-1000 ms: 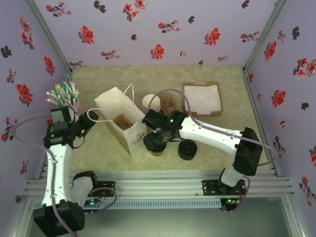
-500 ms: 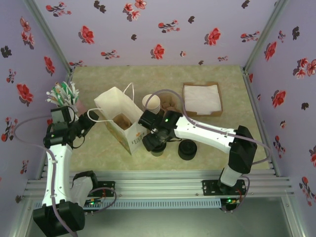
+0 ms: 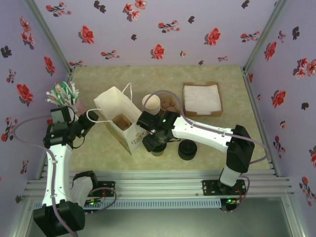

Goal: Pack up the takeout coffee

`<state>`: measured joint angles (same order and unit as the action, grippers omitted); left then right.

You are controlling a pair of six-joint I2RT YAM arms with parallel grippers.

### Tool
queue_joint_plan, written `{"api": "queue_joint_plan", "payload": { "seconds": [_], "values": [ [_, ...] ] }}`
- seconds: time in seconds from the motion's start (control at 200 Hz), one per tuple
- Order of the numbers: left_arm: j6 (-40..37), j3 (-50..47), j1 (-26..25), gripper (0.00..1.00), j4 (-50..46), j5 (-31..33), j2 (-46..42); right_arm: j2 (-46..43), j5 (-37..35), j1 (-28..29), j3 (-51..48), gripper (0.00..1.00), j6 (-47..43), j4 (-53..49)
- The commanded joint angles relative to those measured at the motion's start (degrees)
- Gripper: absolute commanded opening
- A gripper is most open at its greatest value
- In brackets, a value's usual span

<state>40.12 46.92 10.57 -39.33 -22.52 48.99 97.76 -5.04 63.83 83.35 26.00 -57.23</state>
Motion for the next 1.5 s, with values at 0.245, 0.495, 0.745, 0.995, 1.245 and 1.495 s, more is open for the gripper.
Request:
{"api": "queue_joint_plan", "payload": {
  "seconds": [0.245,0.495,0.745,0.995,1.245,1.495],
  "values": [
    [-1.5,0.1,0.5,0.59,-0.6,0.0,-0.3,2.1,-1.5,0.7,2.4,0.84,-0.8,-1.9],
    [-1.6,0.5,0.5,0.59,-0.7,-0.2,-0.1,2.6,-1.6,0.9,2.7,0.84,-0.8,-2.6],
    [-1.6,0.5,0.5,0.59,-0.7,-0.1,-0.1,3.0,-3.3,1.0,3.8,0.83,-0.6,-4.0],
    [-1.5,0.4,0.5,0.59,-0.6,-0.2,-0.2,2.8,-3.8,1.2,4.1,0.83,-0.6,-4.5],
    [-1.5,0.2,0.5,0.59,-0.6,-0.2,-0.2,2.9,-3.9,1.2,4.2,0.82,-0.6,-4.6],
    [-1.4,0.0,0.5,0.59,-0.5,-0.2,-0.3,3.0,-3.9,1.3,3.9,0.8,-0.5,-4.5]
  ]
}}
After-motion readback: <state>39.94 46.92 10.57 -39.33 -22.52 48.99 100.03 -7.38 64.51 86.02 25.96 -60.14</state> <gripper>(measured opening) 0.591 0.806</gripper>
